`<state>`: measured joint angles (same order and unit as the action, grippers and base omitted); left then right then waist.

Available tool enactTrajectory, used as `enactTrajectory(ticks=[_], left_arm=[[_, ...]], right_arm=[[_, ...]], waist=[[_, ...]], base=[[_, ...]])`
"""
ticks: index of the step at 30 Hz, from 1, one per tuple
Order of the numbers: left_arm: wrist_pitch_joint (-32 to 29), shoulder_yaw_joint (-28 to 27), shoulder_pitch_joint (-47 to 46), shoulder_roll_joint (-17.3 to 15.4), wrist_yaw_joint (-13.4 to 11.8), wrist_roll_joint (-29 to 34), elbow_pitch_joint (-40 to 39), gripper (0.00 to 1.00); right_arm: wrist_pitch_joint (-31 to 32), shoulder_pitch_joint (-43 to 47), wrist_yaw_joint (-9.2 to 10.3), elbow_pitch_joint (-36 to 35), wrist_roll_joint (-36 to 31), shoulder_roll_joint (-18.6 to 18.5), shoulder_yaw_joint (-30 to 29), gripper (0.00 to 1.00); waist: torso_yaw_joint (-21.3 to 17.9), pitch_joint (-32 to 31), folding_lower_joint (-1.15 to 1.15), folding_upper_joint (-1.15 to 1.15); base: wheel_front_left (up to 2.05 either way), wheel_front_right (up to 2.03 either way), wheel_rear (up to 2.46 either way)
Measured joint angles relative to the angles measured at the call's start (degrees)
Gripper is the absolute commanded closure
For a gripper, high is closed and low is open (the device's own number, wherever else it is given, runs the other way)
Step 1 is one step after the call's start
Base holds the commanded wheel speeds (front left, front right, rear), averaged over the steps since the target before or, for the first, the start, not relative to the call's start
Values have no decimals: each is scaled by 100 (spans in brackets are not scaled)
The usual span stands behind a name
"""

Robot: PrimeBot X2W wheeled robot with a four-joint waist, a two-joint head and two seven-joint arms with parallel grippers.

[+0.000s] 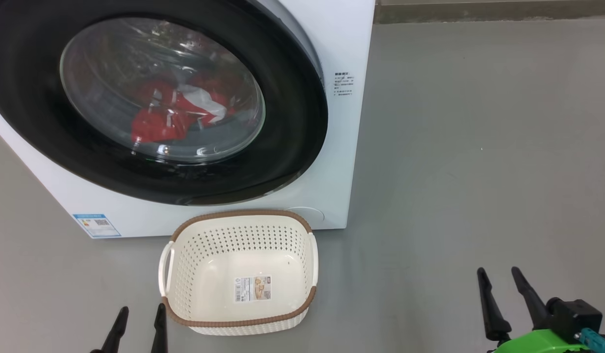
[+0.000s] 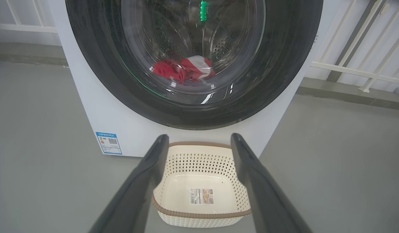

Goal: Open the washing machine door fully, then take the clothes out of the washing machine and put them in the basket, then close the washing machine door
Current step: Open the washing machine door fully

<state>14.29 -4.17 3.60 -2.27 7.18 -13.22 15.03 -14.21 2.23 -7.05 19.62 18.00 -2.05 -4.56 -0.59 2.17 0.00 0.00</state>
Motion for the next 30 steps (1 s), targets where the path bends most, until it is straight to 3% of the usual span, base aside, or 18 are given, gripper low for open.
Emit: enactTrajectory(ticks=[1, 2, 3, 11, 24, 30], left_arm=[[0, 2, -1, 0, 0, -1, 0, 0], [0, 7, -1, 0, -1, -7, 0, 0], [0, 12, -1, 0, 0, -7, 0, 0], [0, 107, -8, -1, 0, -71, -5, 0], [0, 571, -563, 0, 0, -261, -30, 0], [0, 816, -832, 0, 0, -432, -9, 0]], right_arm=[[0, 1, 0, -20, 3, -2, 21, 0], [-1, 1, 0, -24, 3, -5, 78, 60], [-1, 2, 0, -54, 3, -5, 158, 100], [-1, -199, -1, -655, 547, -3, 617, 100], [-44, -2634, -1, -824, 3207, -148, 731, 100], [-46, -3481, -1, -633, 4843, -623, 1345, 100]], waist=[[2, 0, 0, 0], [6, -4, 0, 0], [10, -7, 0, 0], [45, 81, 0, 0], [310, 617, 0, 0], [585, 935, 0, 0]], base=[[0, 0, 0], [0, 0, 0], [0, 0, 0], [0, 0, 0], [0, 0, 0], [0, 0, 0]])
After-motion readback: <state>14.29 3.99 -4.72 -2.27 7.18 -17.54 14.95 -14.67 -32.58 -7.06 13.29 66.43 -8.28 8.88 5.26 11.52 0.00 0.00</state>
